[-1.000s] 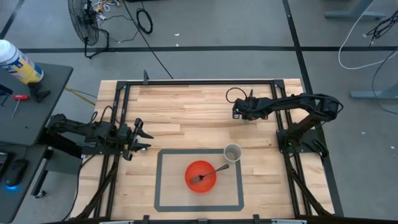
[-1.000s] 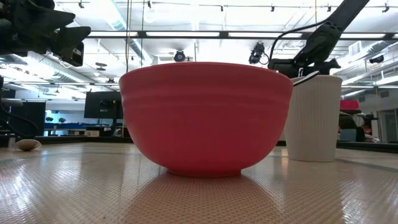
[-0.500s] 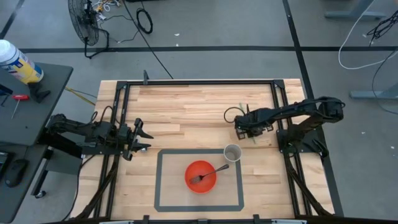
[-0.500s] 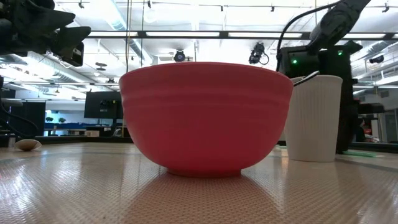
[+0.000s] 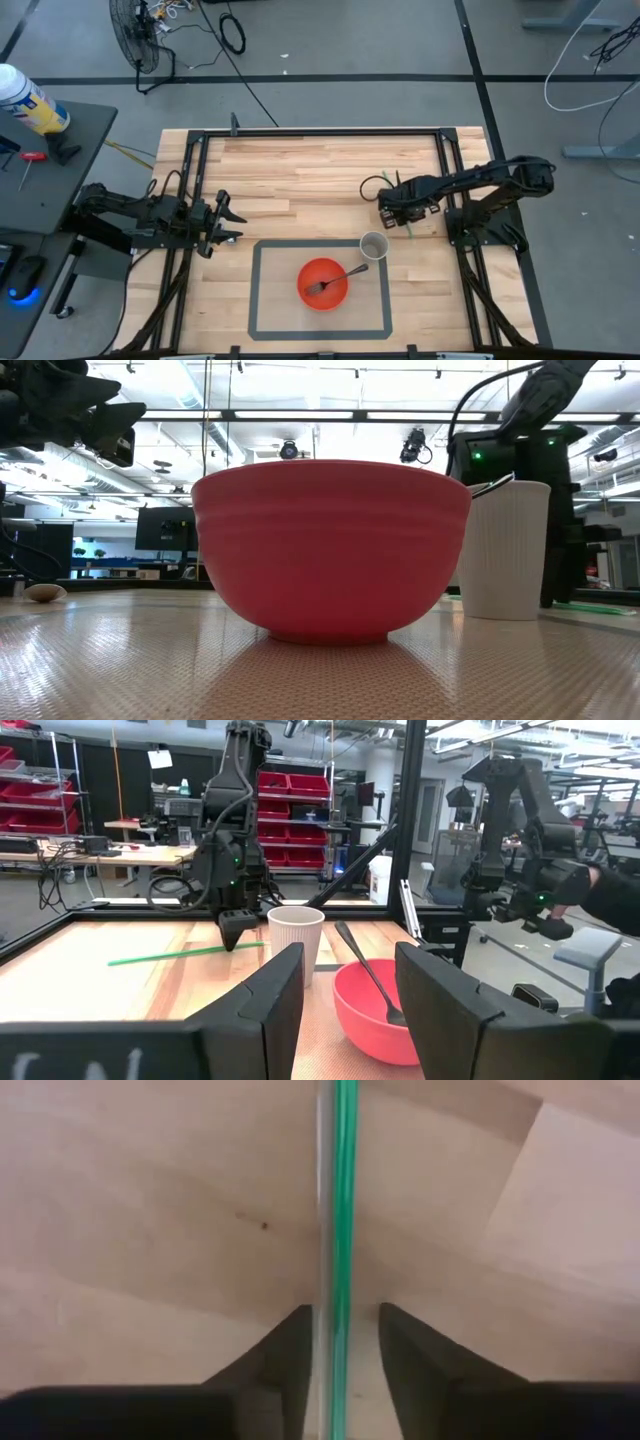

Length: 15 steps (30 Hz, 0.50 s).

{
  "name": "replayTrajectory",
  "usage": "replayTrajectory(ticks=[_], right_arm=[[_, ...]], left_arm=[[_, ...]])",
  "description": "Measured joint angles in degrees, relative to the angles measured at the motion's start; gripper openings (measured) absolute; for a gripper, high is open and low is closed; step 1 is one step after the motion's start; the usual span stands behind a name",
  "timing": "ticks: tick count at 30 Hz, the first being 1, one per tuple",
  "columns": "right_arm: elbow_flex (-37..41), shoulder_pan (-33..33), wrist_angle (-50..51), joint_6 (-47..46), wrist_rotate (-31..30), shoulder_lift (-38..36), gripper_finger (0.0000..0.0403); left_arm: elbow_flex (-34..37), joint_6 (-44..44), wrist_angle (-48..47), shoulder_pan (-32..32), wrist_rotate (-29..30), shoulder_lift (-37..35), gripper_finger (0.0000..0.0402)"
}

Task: Pick & Place Utensil
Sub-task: Put the green straw into the white cup

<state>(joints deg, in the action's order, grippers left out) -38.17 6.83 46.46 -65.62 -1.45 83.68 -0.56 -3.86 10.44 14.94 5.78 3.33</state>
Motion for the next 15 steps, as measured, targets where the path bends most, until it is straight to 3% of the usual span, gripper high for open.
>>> replayTrajectory(ticks=[7,15], right_arm=[[-0.07,6.26,-5.98,4.57,-3.18,-0.02,0.0157],[-0.11,16.09,-14.16,12.08,-5.61,-0.04,0.0130]], left_arm=[[0.00,0.00,0.00,0.00,0.00,0.00,0.0163],[0.00,0.00,0.00,0.00,0.00,0.00,0.0163]])
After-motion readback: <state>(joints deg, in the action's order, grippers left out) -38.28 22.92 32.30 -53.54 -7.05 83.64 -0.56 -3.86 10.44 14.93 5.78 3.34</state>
